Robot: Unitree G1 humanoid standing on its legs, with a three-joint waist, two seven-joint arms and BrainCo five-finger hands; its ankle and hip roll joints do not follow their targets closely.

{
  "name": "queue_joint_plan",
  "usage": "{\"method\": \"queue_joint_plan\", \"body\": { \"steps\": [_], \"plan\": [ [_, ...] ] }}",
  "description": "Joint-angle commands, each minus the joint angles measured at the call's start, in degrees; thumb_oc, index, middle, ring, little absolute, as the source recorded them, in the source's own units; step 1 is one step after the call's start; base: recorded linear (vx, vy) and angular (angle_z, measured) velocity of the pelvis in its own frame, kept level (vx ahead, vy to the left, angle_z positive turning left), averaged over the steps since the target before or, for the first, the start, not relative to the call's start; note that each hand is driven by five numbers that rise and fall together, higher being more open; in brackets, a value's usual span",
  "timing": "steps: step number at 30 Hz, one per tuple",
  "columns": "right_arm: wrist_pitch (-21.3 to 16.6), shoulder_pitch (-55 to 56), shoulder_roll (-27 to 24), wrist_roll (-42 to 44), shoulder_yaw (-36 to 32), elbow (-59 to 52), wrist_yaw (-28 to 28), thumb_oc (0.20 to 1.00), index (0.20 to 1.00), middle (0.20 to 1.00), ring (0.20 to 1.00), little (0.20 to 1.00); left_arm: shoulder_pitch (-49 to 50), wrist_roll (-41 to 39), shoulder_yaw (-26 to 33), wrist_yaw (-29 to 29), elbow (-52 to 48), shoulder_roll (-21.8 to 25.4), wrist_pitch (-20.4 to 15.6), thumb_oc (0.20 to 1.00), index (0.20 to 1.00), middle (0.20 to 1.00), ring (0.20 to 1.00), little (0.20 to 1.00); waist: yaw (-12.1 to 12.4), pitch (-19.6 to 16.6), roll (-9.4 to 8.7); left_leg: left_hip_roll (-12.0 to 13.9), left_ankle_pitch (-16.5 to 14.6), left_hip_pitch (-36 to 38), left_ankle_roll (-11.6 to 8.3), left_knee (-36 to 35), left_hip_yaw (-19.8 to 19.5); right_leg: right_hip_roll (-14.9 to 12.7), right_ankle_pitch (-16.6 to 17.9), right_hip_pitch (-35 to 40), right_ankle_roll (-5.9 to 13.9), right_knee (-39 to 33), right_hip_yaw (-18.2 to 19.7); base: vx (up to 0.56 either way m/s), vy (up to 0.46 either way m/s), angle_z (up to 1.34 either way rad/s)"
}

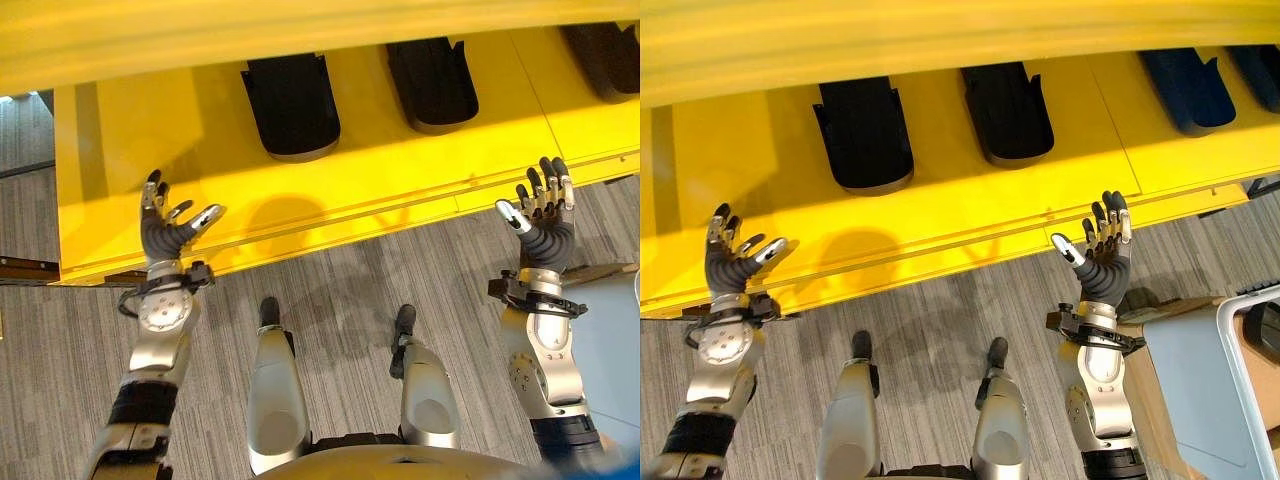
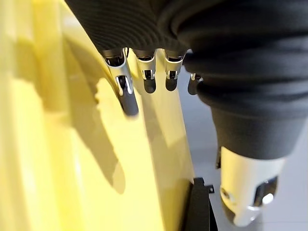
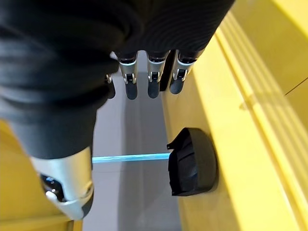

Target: Move parts from the plastic box to the shelf.

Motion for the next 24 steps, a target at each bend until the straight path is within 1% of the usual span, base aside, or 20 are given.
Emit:
{"method": "queue_joint_plan", "body": {
  "steps": [1, 3, 6, 7, 8, 10, 11, 12, 14, 15, 16, 17, 18, 19, 21, 22, 23, 24],
  "plan": [
    [-3.00, 0.64, -2.10, 0.27, -3.90, -5.91, 1.03, 1.000, 1.000, 1.000, 1.000, 1.000, 0.20, -0.24, 1.21, -2.22, -5.19, 2.05, -2.95, 1.000, 1.000, 1.000, 1.000, 1.000, 0.07, -3.48, 0.91, -1.85, 3.13, 5.58, 3.19, -8.72, 4.48, -0.14, -4.70, -1.63, -1.70, 8.03, -0.97, 0.00, 0.000, 0.00],
    [-2.90, 0.62, -2.12, 0.18, -4.03, -5.90, 1.06, 1.000, 1.000, 1.000, 1.000, 1.000, 0.89, -0.49, 1.23, -2.90, -6.37, 2.16, -3.05, 1.000, 1.000, 1.000, 1.000, 1.000, 0.17, -3.81, 1.13, -1.74, 3.37, 6.08, 3.15, -9.29, 4.43, 0.01, -4.63, -1.14, -1.67, 7.59, -1.05, 0.02, -0.018, 0.01],
    [-2.46, 0.51, -2.37, -0.23, -4.34, -5.70, 1.25, 1.000, 1.000, 1.000, 1.000, 1.000, 3.49, -2.63, -0.05, -6.30, -9.96, 2.12, -3.27, 1.000, 1.000, 1.000, 1.000, 1.000, 0.13, -5.58, 2.13, -0.80, 4.81, 9.08, 2.90, -12.81, 4.67, 0.87, -4.56, 0.73, -1.65, 5.78, -1.04, 0.07, -0.054, 0.01],
    [-2.10, 0.68, -2.41, -0.53, -4.65, -5.51, 1.58, 1.000, 1.000, 1.000, 1.000, 1.000, 4.86, -3.41, -0.80, -8.05, -11.64, 1.94, -3.20, 1.000, 1.000, 1.000, 1.000, 1.000, -0.11, -6.63, 2.40, -0.12, 5.57, 10.53, 2.91, -14.44, 5.05, 1.65, -4.66, 1.62, -1.72, 4.72, -0.75, 0.07, -0.056, -0.02],
    [-2.08, 0.75, -2.41, -0.53, -4.64, -5.54, 1.59, 1.000, 1.000, 1.000, 1.000, 1.000, 4.94, -3.43, -0.79, -8.08, -11.70, 1.92, -3.18, 1.000, 1.000, 1.000, 1.000, 1.000, -0.05, -6.59, 2.42, -0.07, 5.65, 10.75, 2.88, -14.64, 5.13, 1.72, -4.61, 1.76, -1.74, 4.60, -0.72, 0.08, -0.070, -0.07],
    [-1.87, 1.18, -2.62, -0.86, -5.13, -5.08, 1.87, 1.000, 1.000, 1.000, 1.000, 1.000, 6.20, -4.91, -1.77, -10.16, -13.66, 1.52, -3.01, 1.000, 1.000, 1.000, 1.000, 1.000, -0.44, -8.17, 2.92, 0.97, 7.59, 12.62, 2.43, -17.57, 5.66, 3.04, -4.63, 2.62, -1.92, 3.15, -0.35, 0.07, -0.073, -0.10],
    [-1.69, 1.46, -2.69, -0.98, -5.32, -5.03, 2.12, 1.000, 1.000, 1.000, 1.000, 1.000, 6.69, -5.32, -2.03, -10.67, -14.14, 1.31, -2.91, 1.000, 1.000, 1.000, 1.000, 1.000, -0.53, -8.68, 3.10, 1.32, 7.71, 13.49, 2.31, -18.33, 5.83, 3.44, -5.11, 3.11, -1.91, 2.96, -0.23, 0.09, -0.120, -0.12],
    [-1.24, 2.05, -3.17, -1.27, -5.39, -4.67, 2.37, 1.000, 1.000, 1.000, 1.000, 1.000, 8.08, -9.51, -3.30, -12.59, -15.22, -0.12, -2.68, 1.000, 1.000, 1.000, 1.000, 1.000, -0.90, -9.85, 3.45, 2.39, 9.04, 15.50, 2.13, -20.50, 6.85, 4.79, -5.36, 3.71, -2.23, 2.30, 0.67, 0.08, -0.116, -0.14],
    [-1.08, 1.75, -3.91, -1.76, -5.17, -4.08, 2.52, 1.000, 1.000, 1.000, 1.000, 1.000, 8.88, -8.12, -4.48, -13.42, -16.74, -0.19, -2.61, 1.000, 1.000, 1.000, 1.000, 1.000, -0.86, -10.38, 3.62, 2.76, 9.58, 16.58, 2.11, -21.41, 5.42, 6.40, -6.63, 3.76, -2.75, 2.35, 2.60, 0.03, -0.120, -0.33],
    [-0.93, 1.92, -4.24, -1.84, -5.27, -4.09, 2.91, 1.000, 1.000, 1.000, 1.000, 1.000, 9.09, -9.12, -4.97, -13.98, -16.37, -0.57, -2.39, 1.000, 1.000, 1.000, 1.000, 1.000, -1.23, -10.91, 3.81, 3.25, 10.71, 16.93, 1.87, -22.86, 5.38, 7.25, -7.19, 3.38, -3.32, 2.69, 3.49, -0.01, -0.120, -0.47],
    [-0.71, 2.50, -4.59, -1.92, -5.63, -4.25, 3.34, 1.000, 1.000, 1.000, 1.000, 1.000, 9.38, -11.25, -5.41, -14.84, -16.48, -1.32, -2.17, 1.000, 1.000, 1.000, 1.000, 1.000, -1.71, -11.43, 3.91, 3.98, 11.90, 17.34, 1.73, -24.02, 6.21, 8.24, -7.49, 2.92, -3.94, 3.06, 4.21, -0.01, -0.084, -0.36],
    [-0.71, 2.51, -4.59, -1.92, -5.64, -4.25, 3.34, 1.000, 1.000, 1.000, 1.000, 1.000, 9.38, -11.25, -5.41, -14.84, -16.48, -1.32, -2.17, 1.000, 1.000, 1.000, 1.000, 1.000, -1.68, -11.50, 3.93, 4.00, 11.95, 17.29, 1.73, -24.07, 6.23, 8.27, -7.44, 2.85, -3.96, 3.01, 4.23, 0.03, -0.153, -0.33],
    [-0.69, 3.47, -5.26, -1.66, -5.94, -4.39, 4.48, 1.000, 1.000, 1.000, 1.000, 1.000, 10.54, -11.21, -6.23, -16.17, -17.20, -1.86, -1.88, 1.000, 1.000, 1.000, 1.000, 1.000, -1.91, -12.46, 3.96, 5.06, 12.98, 17.88, 1.58, -23.83, 7.30, 9.63, -8.09, 3.31, -4.73, 2.72, 4.72, 0.05, -0.199, -0.24],
    [-0.93, 3.73, -5.50, -1.66, -5.96, -4.49, 4.91, 1.000, 1.000, 1.000, 1.000, 1.000, 10.76, -11.34, -6.69, -16.65, -17.41, -1.92, -1.74, 1.000, 1.000, 1.000, 1.000, 1.000, -1.93, -12.72, 3.83, 5.89, 15.18, 17.64, 1.06, -23.05, 7.60, 10.83, -8.35, 3.96, -5.31, 1.69, 4.99, 0.05, -0.265, -0.25],
    [-1.10, 4.98, -5.87, -1.22, -6.09, -4.79, 5.55, 1.000, 1.000, 1.000, 1.000, 1.000, 10.89, -12.39, -7.79, -17.63, -17.61, -2.18, -1.15, 1.000, 1.000, 1.000, 1.000, 1.000, -1.95, -13.01, 3.68, 7.32, 18.38, 17.07, 0.38, -21.81, 7.85, 12.53, -8.41, 5.18, -6.43, -0.38, 5.07, 0.01, -0.206, -0.32],
    [-1.11, 5.07, -5.87, -1.19, -6.13, -4.81, 5.58, 1.000, 1.000, 1.000, 1.000, 1.000, 10.92, -12.43, -7.83, -17.66, -17.62, -2.17, -1.14, 1.000, 1.000, 1.000, 1.000, 1.000, -1.97, -13.00, 3.80, 7.48, 18.49, 17.11, 0.27, -21.88, 7.73, 12.72, -8.23, 5.41, -6.53, -0.74, 4.96, 0.00, -0.184, -0.30],
    [-1.11, 5.48, -6.11, -1.46, -6.30, -4.83, 5.38, 1.000, 1.000, 1.000, 1.000, 1.000, 10.60, -12.23, -8.40, -17.90, -17.54, -2.23, -0.89, 1.000, 1.000, 1.000, 1.000, 1.000, -2.10, -12.99, 3.54, 8.00, 20.60, 16.44, -0.01, -20.51, 8.41, 13.34, -7.87, 6.39, -7.02, -2.31, 4.58, 0.00, -0.192, -0.21],
    [-1.04, 6.03, -6.37, -1.95, -6.60, -4.89, 5.25, 1.000, 1.000, 1.000, 1.000, 1.000, 10.33, -12.18, -8.96, -18.40, -17.55, -2.16, -0.80, 1.000, 1.000, 1.000, 1.000, 1.000, -2.50, -12.93, 2.98, 8.06, 20.49, 15.90, 0.06, -18.43, 9.98, 13.66, -7.66, 7.77, -7.47, -4.08, 4.12, 0.01, -0.247, -0.03]
  ]
}}
